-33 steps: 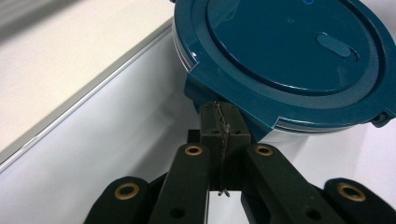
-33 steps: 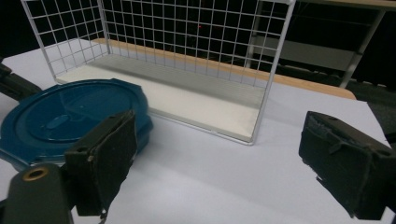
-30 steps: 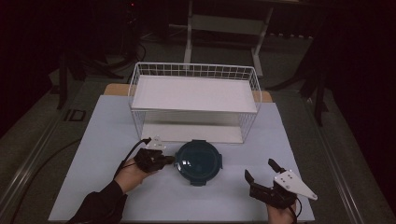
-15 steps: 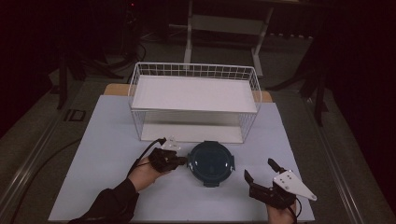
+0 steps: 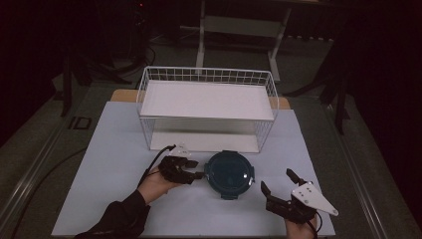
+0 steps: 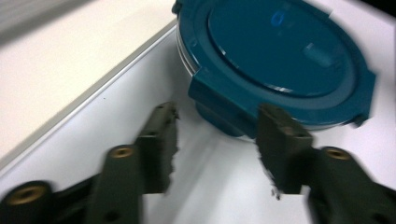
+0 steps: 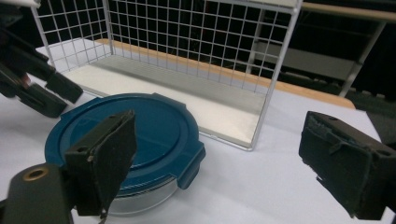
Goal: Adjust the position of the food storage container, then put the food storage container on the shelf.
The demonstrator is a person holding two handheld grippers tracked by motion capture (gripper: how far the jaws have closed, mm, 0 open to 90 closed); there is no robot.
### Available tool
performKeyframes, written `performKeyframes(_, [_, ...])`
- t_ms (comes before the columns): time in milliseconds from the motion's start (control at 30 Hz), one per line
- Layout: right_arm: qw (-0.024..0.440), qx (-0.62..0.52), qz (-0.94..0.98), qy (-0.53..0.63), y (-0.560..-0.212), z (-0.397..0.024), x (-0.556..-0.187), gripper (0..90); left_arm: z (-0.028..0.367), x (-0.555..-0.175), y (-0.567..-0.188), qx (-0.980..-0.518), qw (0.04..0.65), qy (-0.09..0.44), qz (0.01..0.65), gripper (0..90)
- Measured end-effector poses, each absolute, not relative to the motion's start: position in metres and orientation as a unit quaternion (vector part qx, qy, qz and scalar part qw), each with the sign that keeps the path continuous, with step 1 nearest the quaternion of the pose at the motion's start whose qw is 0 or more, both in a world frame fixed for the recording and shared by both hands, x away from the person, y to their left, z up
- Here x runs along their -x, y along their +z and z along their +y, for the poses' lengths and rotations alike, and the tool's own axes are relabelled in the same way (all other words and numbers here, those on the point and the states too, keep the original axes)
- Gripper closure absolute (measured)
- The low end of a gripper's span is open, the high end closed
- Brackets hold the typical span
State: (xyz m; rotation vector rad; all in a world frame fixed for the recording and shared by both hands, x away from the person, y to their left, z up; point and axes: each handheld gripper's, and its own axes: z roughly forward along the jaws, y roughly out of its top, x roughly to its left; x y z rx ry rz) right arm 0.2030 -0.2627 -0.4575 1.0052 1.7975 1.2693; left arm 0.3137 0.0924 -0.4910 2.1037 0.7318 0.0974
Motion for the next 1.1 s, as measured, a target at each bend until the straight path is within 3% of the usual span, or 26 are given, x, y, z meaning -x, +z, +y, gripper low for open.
performKeyframes(100, [0.358,-0.381,0.695,0.493,-0.456,-0.261,-0.202,11.3,0.093,-0.308,-0.487,-0.843,0.446,0.028,0.300,19.7])
performKeyframes(233, [0.358,-0.377,0.693,0.500,-0.456,-0.261,-0.201,11.5,0.091,-0.302,-0.479,-0.838,0.458,0.018,0.296,1.5])
performKeyframes(533, [0.361,-0.364,0.687,0.516,-0.453,-0.260,-0.198,14.3,0.085,-0.304,-0.468,-0.831,0.461,0.013,0.310,1.3])
performKeyframes(600, [0.349,-0.365,0.697,0.509,-0.453,-0.260,-0.200,21.3,0.084,-0.307,-0.468,-0.826,0.462,0.006,0.323,1.3])
performKeyframes(667, [0.332,-0.371,0.701,0.511,-0.453,-0.261,-0.203,22.0,0.083,-0.308,-0.467,-0.822,0.462,0.007,0.334,1.3])
performKeyframes(767, [0.354,-0.371,0.700,0.497,-0.453,-0.261,-0.205,18.9,0.081,-0.312,-0.467,-0.820,0.458,-0.002,0.343,1.3])
performKeyframes(900, [0.349,-0.365,0.703,0.502,-0.452,-0.259,-0.209,13.0,0.078,-0.316,-0.471,-0.812,0.454,-0.003,0.367,1.3])
performKeyframes(1100, [0.361,-0.368,0.705,0.487,-0.448,-0.252,-0.212,10.4,0.073,-0.327,-0.484,-0.792,0.455,-0.053,0.404,1.6])
